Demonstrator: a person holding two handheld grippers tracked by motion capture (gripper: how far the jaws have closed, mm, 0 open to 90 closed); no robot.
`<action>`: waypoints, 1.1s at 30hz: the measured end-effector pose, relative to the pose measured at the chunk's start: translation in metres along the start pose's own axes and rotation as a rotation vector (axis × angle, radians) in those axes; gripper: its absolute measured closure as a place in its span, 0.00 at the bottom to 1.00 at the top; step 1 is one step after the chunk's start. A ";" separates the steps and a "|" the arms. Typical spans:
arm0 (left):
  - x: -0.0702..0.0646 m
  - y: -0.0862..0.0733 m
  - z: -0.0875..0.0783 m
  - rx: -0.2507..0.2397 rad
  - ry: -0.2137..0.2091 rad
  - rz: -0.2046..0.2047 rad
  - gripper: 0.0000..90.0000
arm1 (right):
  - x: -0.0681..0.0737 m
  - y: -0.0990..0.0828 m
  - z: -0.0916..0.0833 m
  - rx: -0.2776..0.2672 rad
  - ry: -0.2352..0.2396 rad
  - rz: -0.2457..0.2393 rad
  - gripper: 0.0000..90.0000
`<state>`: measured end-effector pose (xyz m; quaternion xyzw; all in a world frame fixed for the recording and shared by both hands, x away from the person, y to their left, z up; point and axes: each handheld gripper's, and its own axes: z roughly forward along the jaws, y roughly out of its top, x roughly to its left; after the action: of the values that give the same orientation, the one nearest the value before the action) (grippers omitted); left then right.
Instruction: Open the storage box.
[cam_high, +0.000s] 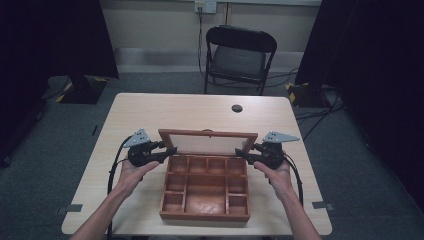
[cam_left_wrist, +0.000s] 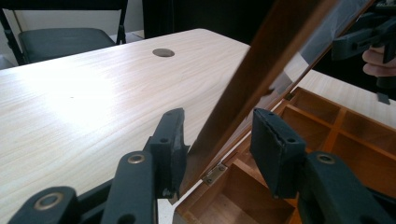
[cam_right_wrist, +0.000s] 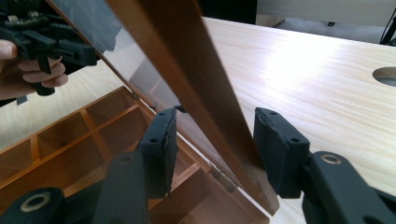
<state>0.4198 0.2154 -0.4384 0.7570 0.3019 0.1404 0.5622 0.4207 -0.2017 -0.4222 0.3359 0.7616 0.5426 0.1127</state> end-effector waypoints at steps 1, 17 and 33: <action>0.000 0.000 0.001 0.004 0.005 0.002 0.61 | 0.000 0.000 0.000 -0.002 0.000 0.003 0.56; 0.010 0.003 0.014 0.043 0.000 -0.003 0.64 | -0.010 -0.002 0.007 -0.026 -0.024 0.040 0.60; 0.021 -0.002 0.025 0.011 0.008 -0.080 0.65 | -0.021 -0.003 0.022 -0.020 -0.066 0.057 0.63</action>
<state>0.4494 0.2101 -0.4510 0.7468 0.3349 0.1191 0.5621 0.4474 -0.1991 -0.4374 0.3739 0.7422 0.5418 0.1257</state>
